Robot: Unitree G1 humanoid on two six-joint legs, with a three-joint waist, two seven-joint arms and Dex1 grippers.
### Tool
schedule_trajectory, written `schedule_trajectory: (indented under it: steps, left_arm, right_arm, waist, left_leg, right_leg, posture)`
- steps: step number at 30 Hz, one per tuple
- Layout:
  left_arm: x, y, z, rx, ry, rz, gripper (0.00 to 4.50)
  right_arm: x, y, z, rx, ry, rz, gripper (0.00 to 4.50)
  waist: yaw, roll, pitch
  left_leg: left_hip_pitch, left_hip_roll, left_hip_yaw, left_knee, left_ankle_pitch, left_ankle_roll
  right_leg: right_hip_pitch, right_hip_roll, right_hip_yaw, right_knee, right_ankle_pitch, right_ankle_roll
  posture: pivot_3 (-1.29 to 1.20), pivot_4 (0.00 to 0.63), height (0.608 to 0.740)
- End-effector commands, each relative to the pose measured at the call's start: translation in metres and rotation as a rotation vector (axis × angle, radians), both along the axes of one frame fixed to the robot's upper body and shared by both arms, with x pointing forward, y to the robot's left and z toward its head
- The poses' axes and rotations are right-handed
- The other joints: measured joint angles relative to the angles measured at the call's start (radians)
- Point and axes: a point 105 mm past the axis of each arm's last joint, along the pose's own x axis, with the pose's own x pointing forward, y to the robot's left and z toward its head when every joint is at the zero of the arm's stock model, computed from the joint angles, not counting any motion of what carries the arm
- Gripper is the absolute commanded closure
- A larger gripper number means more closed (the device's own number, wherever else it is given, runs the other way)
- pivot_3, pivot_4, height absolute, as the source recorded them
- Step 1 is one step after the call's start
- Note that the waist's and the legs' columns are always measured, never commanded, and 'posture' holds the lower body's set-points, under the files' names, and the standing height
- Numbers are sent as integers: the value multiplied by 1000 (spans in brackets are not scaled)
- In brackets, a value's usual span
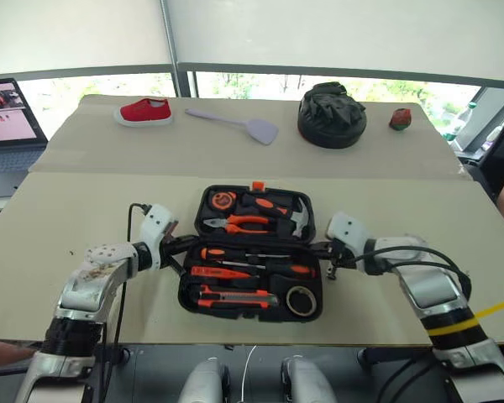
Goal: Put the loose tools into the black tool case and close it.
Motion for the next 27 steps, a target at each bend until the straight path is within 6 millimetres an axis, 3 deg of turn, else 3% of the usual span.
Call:
schedule_trajectory:
  steps: [1, 3, 5, 7, 9, 10, 13, 18, 25, 26, 27]
  left_arm:
    - [-7, 6, 15, -25, 0, -11, 2966]
    - [0, 29, 21, -5, 11, 101, 2362]
    - [1, 46, 23, 12, 72, 171, 1695]
    - [-2, 48, 30, -25, 122, 145, 955]
    - [-4, 51, 34, 1, 173, 129, 264]
    - [-4, 49, 36, -8, 206, 127, 24]
    - [8, 36, 47, -109, 283, 156, 0]
    - [29, 18, 56, -183, 317, 218, 0]
    - [38, 2, 37, -157, 367, 255, 0]
    - [40, 0, 36, -163, 364, 262, 0]
    - [43, -2, 36, -171, 360, 269, 0]
  right_arm:
    - [4, -17, 21, 41, -16, -65, 4206]
    - [10, -34, 31, 67, -33, -136, 3692]
    - [9, -36, 43, 152, 0, -156, 3077]
    - [6, -34, 54, 238, 79, -170, 2357]
    - [9, -46, 52, 207, 266, -338, 1692]
    - [9, -47, 55, 205, 327, -372, 1314]
    - [16, -39, 69, 299, 450, -433, 338]
    - [27, -21, 72, 310, 508, -466, 338]
    - [48, -20, 50, 221, 496, -547, 338]
    - [49, -21, 47, 207, 501, -554, 846]
    - [49, -22, 43, 194, 510, -555, 998]
  waist:
    - [-1, 0, 0]
    - [-3, 0, 0]
    - [-4, -1, 0]
    - [-5, -1, 0]
    - [-9, -1, 0]
    - [-10, 0, 2]
    - [-8, 0, 2]
    - [-1, -1, 2]
    - [-11, -1, 2]
    - [-11, -1, 2]
    - [-8, -1, 2]
  left_leg:
    - [0, 0, 0, 0, 0, 0]
    - [1, 0, 0, 0, 0, 0]
    - [1, 0, 0, 1, 0, 0]
    - [2, 0, 0, 1, 0, 0]
    - [2, 0, 0, 0, 0, 0]
    - [2, 1, 0, 0, 0, 0]
    - [1, 0, 0, 1, 1, 0]
    - [0, -1, -1, 1, 1, 0]
    - [-6, -2, -1, 1, 1, -1]
    - [-6, -2, -1, 1, 1, -1]
    - [-5, -2, 0, 1, 1, -1]
  right_leg:
    - [0, 0, 0, 0, 0, 0]
    - [0, 0, 1, 1, 0, 0]
    - [0, 0, 1, 1, 0, 0]
    - [1, 1, 1, 1, 0, 0]
    - [0, 1, 1, 1, 0, 0]
    - [0, 1, 1, 2, 0, 0]
    - [-1, 1, 1, 3, 0, 0]
    - [0, 1, 0, 2, 0, 0]
    - [-5, 0, 0, 5, 1, 1]
    - [-5, 0, 0, 5, 1, 1]
    - [-5, 0, 0, 5, 1, 1]
  posture:
    - [0, 150, 740]
    - [0, 150, 740]
    - [0, 150, 740]
    - [0, 150, 740]
    - [0, 150, 740]
    - [0, 150, 740]
    - [0, 150, 740]
    - [0, 150, 740]
    - [0, 150, 740]
    - [0, 150, 740]
    - [0, 150, 740]
